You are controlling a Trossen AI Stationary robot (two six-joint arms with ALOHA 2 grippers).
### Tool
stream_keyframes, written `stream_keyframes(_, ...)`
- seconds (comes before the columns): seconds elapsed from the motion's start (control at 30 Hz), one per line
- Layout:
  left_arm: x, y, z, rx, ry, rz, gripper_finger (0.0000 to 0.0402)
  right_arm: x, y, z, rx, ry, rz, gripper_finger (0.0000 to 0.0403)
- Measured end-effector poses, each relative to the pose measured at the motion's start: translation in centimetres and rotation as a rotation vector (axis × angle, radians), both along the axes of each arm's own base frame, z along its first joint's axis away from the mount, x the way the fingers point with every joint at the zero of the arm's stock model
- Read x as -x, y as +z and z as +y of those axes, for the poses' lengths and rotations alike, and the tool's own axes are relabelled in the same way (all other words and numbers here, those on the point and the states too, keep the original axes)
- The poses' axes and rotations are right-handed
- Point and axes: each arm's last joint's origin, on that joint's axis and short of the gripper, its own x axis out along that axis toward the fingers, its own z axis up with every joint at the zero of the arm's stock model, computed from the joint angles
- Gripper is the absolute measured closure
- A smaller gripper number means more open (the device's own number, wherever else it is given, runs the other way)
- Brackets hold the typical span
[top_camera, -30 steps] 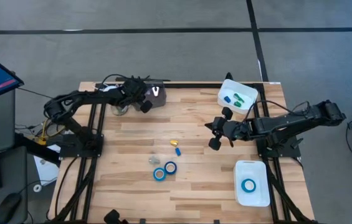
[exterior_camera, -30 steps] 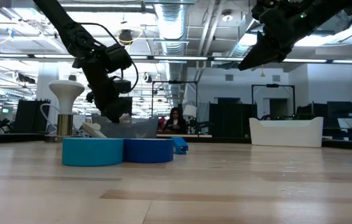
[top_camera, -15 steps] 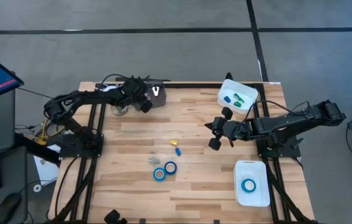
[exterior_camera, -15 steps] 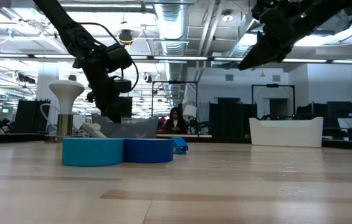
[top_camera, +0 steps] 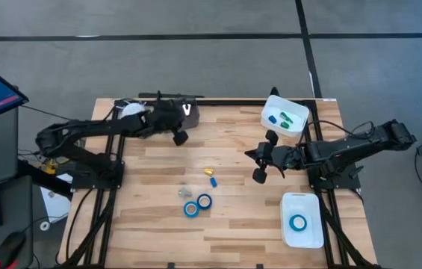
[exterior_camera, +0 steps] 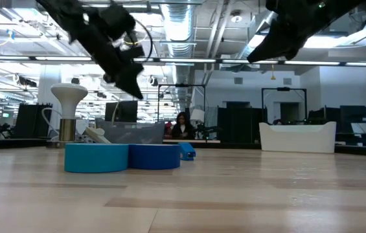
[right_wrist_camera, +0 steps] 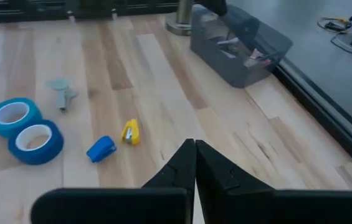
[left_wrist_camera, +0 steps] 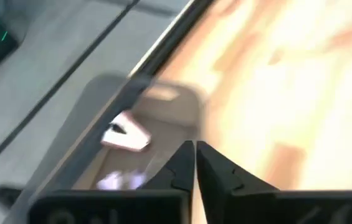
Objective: Pick and place Stapler, Stapler remover, tape
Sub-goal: Put the blue tape into the bottom white bin
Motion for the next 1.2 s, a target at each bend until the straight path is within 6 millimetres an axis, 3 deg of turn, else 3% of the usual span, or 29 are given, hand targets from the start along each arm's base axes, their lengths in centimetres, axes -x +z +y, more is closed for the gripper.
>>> stream_keyframes(0.27, 1.6, 1.9, -7.7, -0.058, -0.300, -0.085, 0.0398, 0.0, -0.1, 0.9, -0.046, 0.100, 0.012, 0.0402)
stream_keyframes(0.5, 4.4, 2.4, -12.0, -0.038, -0.471, -0.195, 0.0399, -0.1, -0.1, 1.1, -0.084, 0.154, 0.010, 0.0402)
stream_keyframes(0.77, 5.6, 2.8, -13.8, -0.046, -0.498, -0.253, 0.0399, -0.3, 0.2, 1.1, -0.092, 0.159, -0.028, 0.0402)
stream_keyframes(1.03, 6.0, 1.3, -14.5, -0.011, -0.506, -0.222, 0.0399, -0.3, 0.3, 1.2, -0.105, 0.178, -0.034, 0.0402)
stream_keyframes(1.2, 6.1, 1.0, -14.5, -0.008, -0.506, -0.215, 0.0399, -1.1, -0.3, 2.2, -0.073, 0.333, -0.007, 0.0402)
